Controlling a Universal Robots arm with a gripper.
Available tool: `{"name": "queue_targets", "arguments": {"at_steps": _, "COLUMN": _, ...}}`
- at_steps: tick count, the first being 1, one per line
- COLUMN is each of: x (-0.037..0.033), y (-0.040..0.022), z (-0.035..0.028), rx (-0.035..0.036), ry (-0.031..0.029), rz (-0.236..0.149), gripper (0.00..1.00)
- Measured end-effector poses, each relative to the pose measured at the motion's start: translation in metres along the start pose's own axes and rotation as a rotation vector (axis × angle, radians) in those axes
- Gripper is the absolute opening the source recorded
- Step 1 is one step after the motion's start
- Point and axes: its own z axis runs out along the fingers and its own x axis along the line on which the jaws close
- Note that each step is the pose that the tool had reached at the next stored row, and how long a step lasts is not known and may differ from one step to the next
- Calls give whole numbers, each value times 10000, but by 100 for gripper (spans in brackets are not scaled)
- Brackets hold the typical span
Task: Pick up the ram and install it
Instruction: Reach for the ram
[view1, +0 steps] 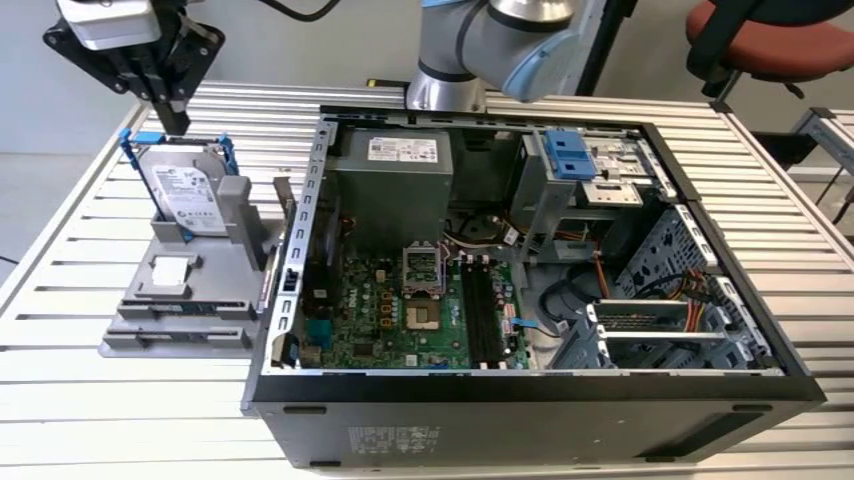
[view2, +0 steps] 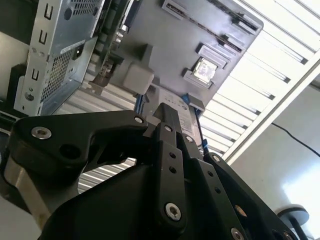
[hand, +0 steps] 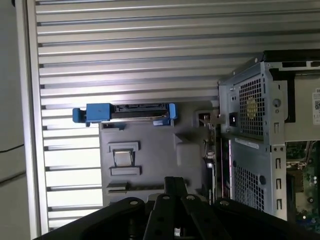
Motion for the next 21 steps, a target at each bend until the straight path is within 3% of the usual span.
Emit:
{"name": "queue_targets", "arguments": {"at_steps": 12, "x": 264, "y": -18, "z": -5, "rx": 0, "ry": 0, "rz": -3, "gripper": 0}}
{"name": "queue_targets", "arguments": {"at_steps": 21, "x": 276, "y": -45, "z": -7, "rx": 0, "ry": 2, "rz": -2, "gripper": 0}}
